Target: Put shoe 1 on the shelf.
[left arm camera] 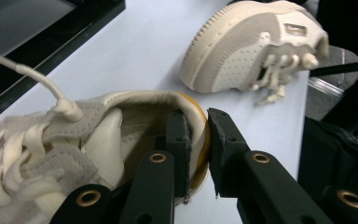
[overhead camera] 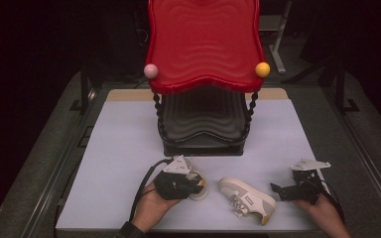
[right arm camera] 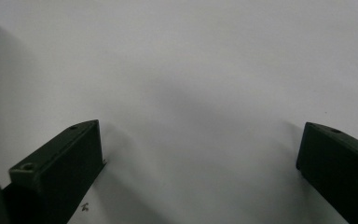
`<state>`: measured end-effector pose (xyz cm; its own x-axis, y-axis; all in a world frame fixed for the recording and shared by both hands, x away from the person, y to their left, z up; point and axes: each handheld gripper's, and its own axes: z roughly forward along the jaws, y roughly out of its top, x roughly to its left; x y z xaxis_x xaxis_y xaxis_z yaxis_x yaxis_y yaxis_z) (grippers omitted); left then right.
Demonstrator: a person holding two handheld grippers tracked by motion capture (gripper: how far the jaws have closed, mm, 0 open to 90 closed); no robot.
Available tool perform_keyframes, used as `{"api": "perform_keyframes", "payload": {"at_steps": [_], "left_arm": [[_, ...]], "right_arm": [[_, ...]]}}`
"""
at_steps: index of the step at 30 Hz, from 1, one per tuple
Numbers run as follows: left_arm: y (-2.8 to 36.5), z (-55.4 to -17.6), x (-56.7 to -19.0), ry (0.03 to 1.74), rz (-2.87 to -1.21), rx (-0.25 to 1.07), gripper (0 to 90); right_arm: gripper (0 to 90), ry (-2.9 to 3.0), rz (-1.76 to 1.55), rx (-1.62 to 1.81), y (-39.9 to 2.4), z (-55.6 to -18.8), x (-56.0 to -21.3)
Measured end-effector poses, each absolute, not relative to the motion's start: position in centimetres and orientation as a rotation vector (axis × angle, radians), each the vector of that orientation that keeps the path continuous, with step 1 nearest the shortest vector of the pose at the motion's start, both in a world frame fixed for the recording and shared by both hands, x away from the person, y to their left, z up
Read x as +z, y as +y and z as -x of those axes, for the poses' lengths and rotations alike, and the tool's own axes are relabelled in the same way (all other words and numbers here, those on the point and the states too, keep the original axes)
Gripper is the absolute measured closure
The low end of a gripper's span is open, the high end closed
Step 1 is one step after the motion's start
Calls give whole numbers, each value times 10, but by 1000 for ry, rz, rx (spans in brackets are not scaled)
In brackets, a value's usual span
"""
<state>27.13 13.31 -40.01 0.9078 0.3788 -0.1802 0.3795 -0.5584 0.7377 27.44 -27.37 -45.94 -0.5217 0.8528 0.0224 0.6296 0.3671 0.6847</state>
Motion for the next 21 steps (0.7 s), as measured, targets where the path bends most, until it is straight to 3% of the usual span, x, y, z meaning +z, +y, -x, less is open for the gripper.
{"api": "perform_keyframes", "payload": {"at_steps": [21], "left_arm": [[117, -254, -350, 372, -2185, -11, 792]], "right_arm": [[0, 2296, -1301, 928, -274, -274, -460]]}}
